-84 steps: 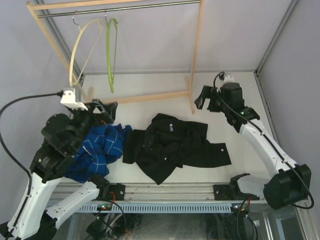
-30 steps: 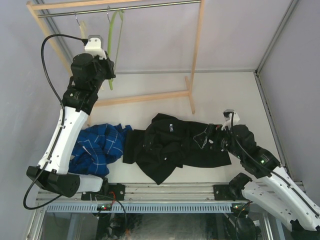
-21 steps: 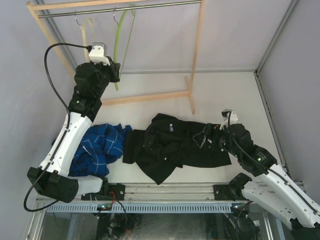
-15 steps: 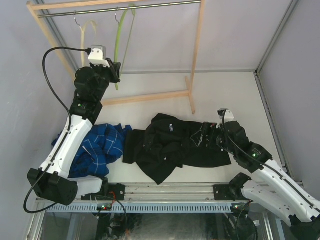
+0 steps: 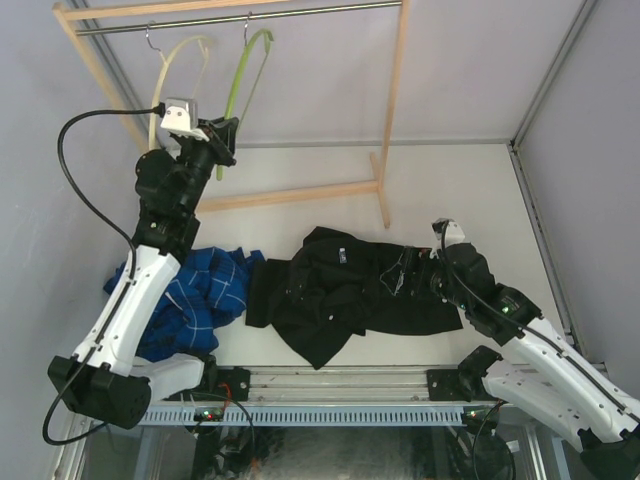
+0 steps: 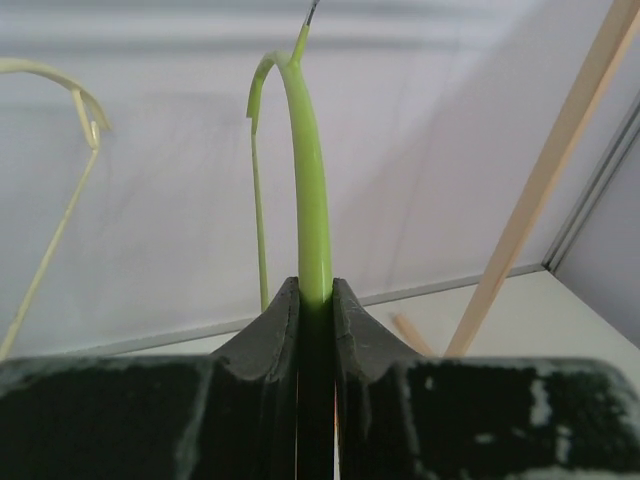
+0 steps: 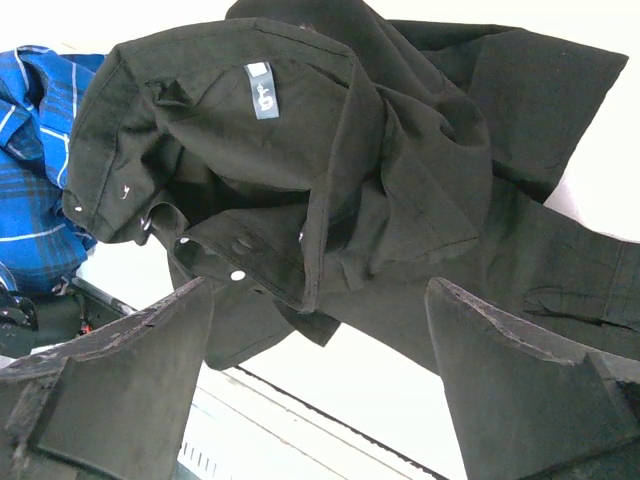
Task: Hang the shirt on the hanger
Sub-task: Pick up the hanger from the clothesline.
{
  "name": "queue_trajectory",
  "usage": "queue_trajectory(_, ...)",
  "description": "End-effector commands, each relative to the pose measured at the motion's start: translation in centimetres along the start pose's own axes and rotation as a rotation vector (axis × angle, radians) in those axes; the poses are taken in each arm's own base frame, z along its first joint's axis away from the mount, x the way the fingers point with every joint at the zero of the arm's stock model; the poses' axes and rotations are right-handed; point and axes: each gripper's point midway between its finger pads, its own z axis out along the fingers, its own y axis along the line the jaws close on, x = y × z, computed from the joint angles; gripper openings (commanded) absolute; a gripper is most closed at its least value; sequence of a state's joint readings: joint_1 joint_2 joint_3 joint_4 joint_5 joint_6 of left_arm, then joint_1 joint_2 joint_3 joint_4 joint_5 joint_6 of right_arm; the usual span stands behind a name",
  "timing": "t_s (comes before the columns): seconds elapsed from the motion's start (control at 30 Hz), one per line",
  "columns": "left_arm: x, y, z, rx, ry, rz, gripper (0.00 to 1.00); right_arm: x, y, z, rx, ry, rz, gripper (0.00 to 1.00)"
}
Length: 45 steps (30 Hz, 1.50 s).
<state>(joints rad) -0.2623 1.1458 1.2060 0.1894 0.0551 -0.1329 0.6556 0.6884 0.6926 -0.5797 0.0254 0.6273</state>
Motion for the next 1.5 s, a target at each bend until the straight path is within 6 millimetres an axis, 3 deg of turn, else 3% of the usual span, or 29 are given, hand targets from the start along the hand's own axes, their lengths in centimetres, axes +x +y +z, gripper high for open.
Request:
queue_trajectory(0.0,-5.2,-1.8,-1.2,0.078,-0.157,-0.024,0.0,-0.5,0.7,0.1,-0.026,-0.021,-0.005,0.87)
queue_trajectory(0.43,-8.3,-4.0,-2.0,0.182,-0.205,-0.014,0.0,-0.3,0.4,0.4,-0.012,-0.011,-0.009,0.87)
queue_trajectory(0.73,-7.6,-6.0,-3.6,0.304,-0.199,0.024,0.0,-0.1,0.1,0.4,-0.002,-0.009,-0.011,0.87)
queue_trajectory(0.97,-5.4,-7.5,-5.3,0.372,-0.121,-0.101,0.0,-1.6,0.6,-0.8,-0.026,-0.093,0.017,0.87)
queue_trajectory(1.17,-2.4,-8.5,-7.2,0.308,-0.055,-0.135,0.0,-5.0,1.8,-3.3,-0.061,-0.232,0.106,0.87)
queue_trajectory(1.37,1.4,-12.9,-8.6,0.296,0.035,-0.099,0.0,-8.1,3.5,-5.2,-0.122,-0.345,0.26,0.87)
queue_trajectory(1.47,4.0,-15.3,-9.6,0.37,0.091,-0.083,0.0,-9.5,4.6,-6.2,-0.181,-0.4,0.285,0.86)
